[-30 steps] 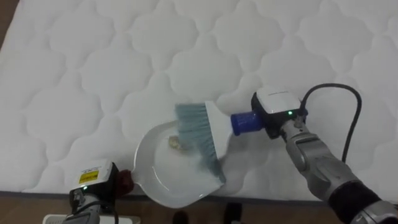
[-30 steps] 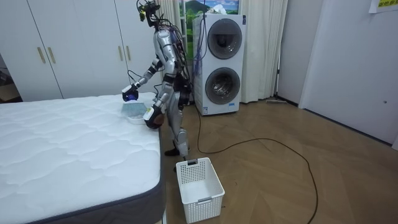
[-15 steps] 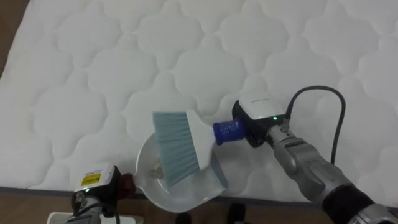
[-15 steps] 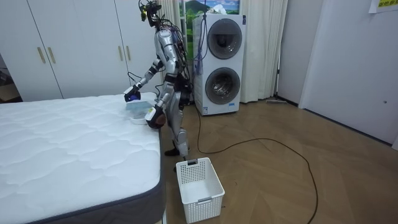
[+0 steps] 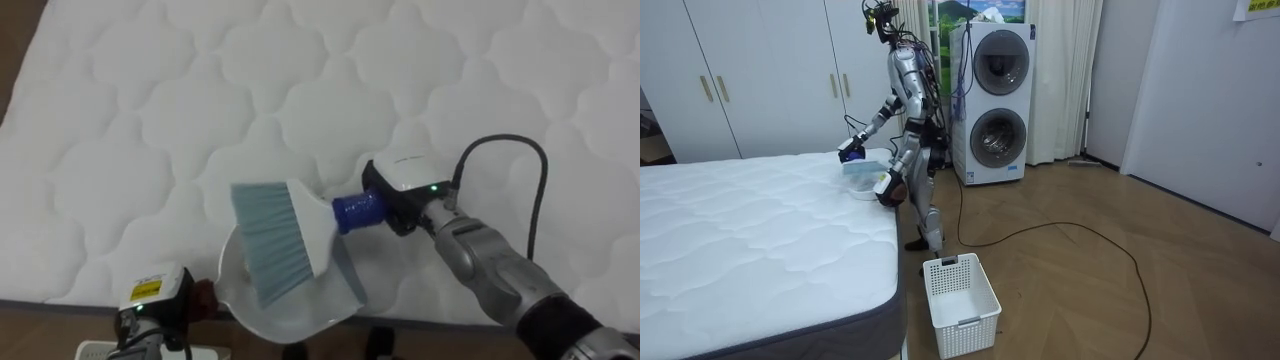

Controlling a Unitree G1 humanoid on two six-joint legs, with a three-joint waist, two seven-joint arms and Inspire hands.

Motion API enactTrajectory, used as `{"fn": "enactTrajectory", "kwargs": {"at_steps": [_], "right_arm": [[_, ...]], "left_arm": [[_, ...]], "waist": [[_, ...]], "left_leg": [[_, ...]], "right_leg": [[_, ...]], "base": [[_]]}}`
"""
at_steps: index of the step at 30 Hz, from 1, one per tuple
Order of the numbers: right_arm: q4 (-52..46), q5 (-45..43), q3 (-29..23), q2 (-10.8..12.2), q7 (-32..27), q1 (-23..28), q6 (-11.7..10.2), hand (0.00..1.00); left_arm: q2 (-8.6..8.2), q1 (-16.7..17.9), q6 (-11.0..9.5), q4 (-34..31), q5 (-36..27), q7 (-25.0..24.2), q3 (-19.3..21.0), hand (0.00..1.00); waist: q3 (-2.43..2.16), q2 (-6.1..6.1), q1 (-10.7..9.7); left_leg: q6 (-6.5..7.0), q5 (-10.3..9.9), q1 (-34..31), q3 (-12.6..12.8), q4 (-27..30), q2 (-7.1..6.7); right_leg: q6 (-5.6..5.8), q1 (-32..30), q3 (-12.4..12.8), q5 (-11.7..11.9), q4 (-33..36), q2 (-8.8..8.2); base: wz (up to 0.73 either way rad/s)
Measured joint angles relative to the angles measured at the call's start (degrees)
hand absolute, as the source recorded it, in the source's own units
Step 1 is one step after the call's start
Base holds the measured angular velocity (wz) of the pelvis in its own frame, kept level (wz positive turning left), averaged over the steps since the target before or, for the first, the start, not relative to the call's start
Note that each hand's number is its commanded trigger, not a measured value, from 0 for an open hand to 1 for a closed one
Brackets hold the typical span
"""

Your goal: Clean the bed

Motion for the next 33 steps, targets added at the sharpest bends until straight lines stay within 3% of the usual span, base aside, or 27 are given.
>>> {"fn": "enactTrajectory", "kwargs": {"at_steps": [3, 9, 13, 18, 23, 30, 31, 32, 33], "right_arm": [[0.1, 1.0, -0.4, 0.0, -0.1, 0.8, -0.1, 1.0], [3.6, 11.6, -3.0, 0.0, -1.5, 3.3, -1.5, 1.0], [4.4, 20.4, -9.4, 0.0, -3.6, 8.1, -2.7, 1.0], [8.7, 30.7, -15.9, 0.0, -7.0, 9.8, -3.7, 1.0], [8.6, 34.8, -22.5, 0.1, -10.4, 14.9, -3.7, 1.0], [7.6, 41.1, -23.2, 0.1, -11.3, 17.8, -3.7, 1.0], [6.8, 42.1, -23.6, 0.2, -11.4, 17.8, -3.7, 0.83], [6.2, 42.5, -23.8, 0.2, -11.5, 17.9, -3.7, 0.57], [5.3, 42.9, -24.3, 0.2, -11.8, 17.9, -3.8, 0.52]], "left_arm": [[0.01, 0.2, 0.0, -0.4, 0.0, 0.0, 0.4, 1.0], [-0.17, 0.6, -1.1, -0.3, -1.2, 0.1, 0.8, 1.0], [-0.91, 2.5, -2.0, -0.5, -1.2, 0.6, 2.7, 1.0], [-1.75, 2.9, -2.3, -1.9, -1.1, 1.5, 6.2, 1.0], [-2.19, 5.6, -2.6, -6.4, -0.9, 2.5, 9.3, 1.0], [-2.16, 10.8, -4.0, -13.8, -1.2, 2.4, 10.8, 1.0], [-2.16, 11.4, -4.0, -14.8, -1.2, 2.4, 10.9, 1.0], [-2.16, 11.4, -4.0, -15.3, -1.1, 2.4, 10.9, 1.0], [-2.17, 11.6, -4.0, -16.2, -1.0, 2.3, 10.9, 1.0]], "waist": [[-0.01, -0.01, -0.1], [0.06, -0.18, -1.1], [0.09, -0.34, -2.9], [-0.03, -0.83, -4.7], [-1.0, -0.9, -6.0], [-1.89, -0.97, -6.6], [-2.03, -0.95, -6.5], [-2.08, -0.95, -6.5], [-2.08, -0.95, -6.4]], "left_leg": [[0.01, 0.0, 0.1, 0.0, -0.1, -0.01], [0.03, 0.0, 0.8, -0.1, -0.1, -0.17], [0.1, 0.0, 4.6, -0.5, -2.0, -0.19], [0.17, -0.1, 7.6, -0.8, -3.4, -0.23], [0.18, -0.1, 11.9, -1.1, -5.4, -0.21], [0.16, -0.1, 19.2, -0.8, -8.6, 0.13], [0.16, -0.1, 19.8, -0.8, -8.9, 0.16], [0.16, -0.1, 20.0, -0.8, -9.0, 0.16], [0.16, -0.1, 20.5, -0.8, -9.1, 0.15]], "right_leg": [[0.01, 0.0, -0.1, 0.0, 0.0, -0.03], [0.21, 0.7, 0.1, -0.2, 0.1, -0.46], [0.73, 4.8, 0.0, -0.6, -1.4, -0.1], [1.07, 7.9, 0.1, -0.7, -2.7, 0.53], [1.43, 11.9, 0.1, -0.8, -4.6, 0.96], [1.95, 18.7, 0.6, -1.2, -7.3, 1.82], [1.98, 19.1, 0.6, -1.3, -7.4, 1.89], [1.98, 19.3, 0.6, -1.3, -7.4, 1.91], [1.99, 19.7, 0.7, -1.2, -7.5, 1.96]], "base": [[0.0], [0.0], [0.05], [0.0], [-0.02], [-0.05], [0.0], [0.0], [0.0]]}}
